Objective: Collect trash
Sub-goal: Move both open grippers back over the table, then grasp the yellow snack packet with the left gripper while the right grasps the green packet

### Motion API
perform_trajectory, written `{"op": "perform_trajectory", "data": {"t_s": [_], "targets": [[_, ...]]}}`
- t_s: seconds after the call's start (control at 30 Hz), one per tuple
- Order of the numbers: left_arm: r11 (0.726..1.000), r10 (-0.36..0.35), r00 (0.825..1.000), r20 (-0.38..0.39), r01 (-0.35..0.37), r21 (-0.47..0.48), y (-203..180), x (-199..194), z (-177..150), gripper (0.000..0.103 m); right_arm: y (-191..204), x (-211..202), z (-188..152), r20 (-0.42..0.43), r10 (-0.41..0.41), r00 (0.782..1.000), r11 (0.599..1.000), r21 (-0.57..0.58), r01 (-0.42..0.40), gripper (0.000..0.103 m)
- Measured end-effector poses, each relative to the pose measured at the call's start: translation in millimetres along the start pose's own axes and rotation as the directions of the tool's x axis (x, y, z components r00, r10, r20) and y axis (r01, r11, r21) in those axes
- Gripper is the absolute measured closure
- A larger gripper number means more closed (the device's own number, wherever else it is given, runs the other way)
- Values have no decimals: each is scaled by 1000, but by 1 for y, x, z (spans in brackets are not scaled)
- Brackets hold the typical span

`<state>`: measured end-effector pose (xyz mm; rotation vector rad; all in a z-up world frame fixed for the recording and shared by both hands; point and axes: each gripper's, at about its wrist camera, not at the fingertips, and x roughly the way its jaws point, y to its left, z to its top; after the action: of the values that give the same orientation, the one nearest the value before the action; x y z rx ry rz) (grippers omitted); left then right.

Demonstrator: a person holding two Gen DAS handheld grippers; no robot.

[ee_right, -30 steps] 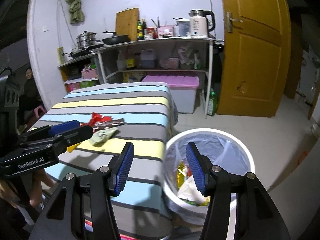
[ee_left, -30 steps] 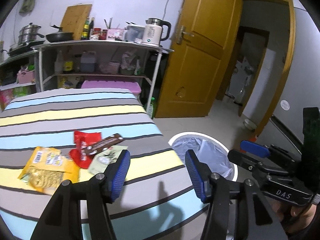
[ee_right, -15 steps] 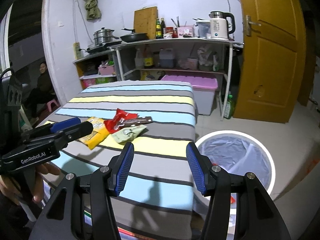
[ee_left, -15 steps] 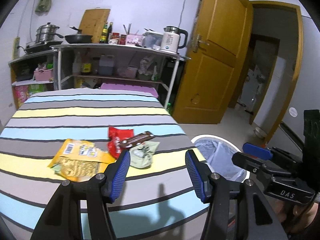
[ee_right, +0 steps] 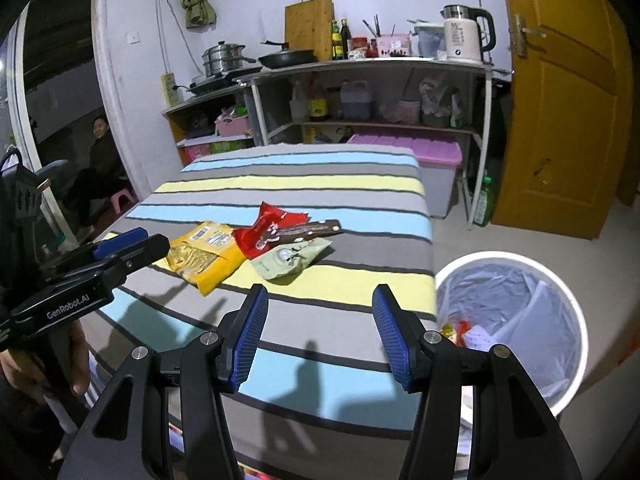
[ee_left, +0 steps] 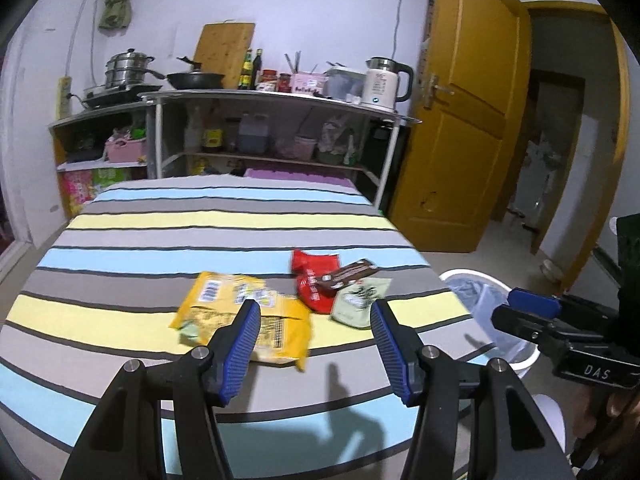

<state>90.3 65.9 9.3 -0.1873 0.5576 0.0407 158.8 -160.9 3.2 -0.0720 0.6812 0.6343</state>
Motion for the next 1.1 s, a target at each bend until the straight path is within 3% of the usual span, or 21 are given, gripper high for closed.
{"op": "perform_trajectory", "data": {"t_s": [0.33,0.53,0.8,1.0,1.1], "targets": [[992,95,995,-40,-98,-81,50,20,-2,47,9,31,5,-54,27,998,1000,3,-27,48],[981,137,985,-109,-150,-124,77,39,-5,43,13,54,9,-92,39,995,999,0,-39,48],[972,64,976,-209,-109,-210,86,62,-15,43,17,85,14,-139,55,989,998,13,-54,48],[967,49,977,-209,-99,-234,81,70,-16,43,17,114,19,-197,62,979,998,42,-54,48],[968,65,975,-214,-115,-225,77,74,-15,49,16,123,20,-214,68,974,996,68,-55,48]]}}
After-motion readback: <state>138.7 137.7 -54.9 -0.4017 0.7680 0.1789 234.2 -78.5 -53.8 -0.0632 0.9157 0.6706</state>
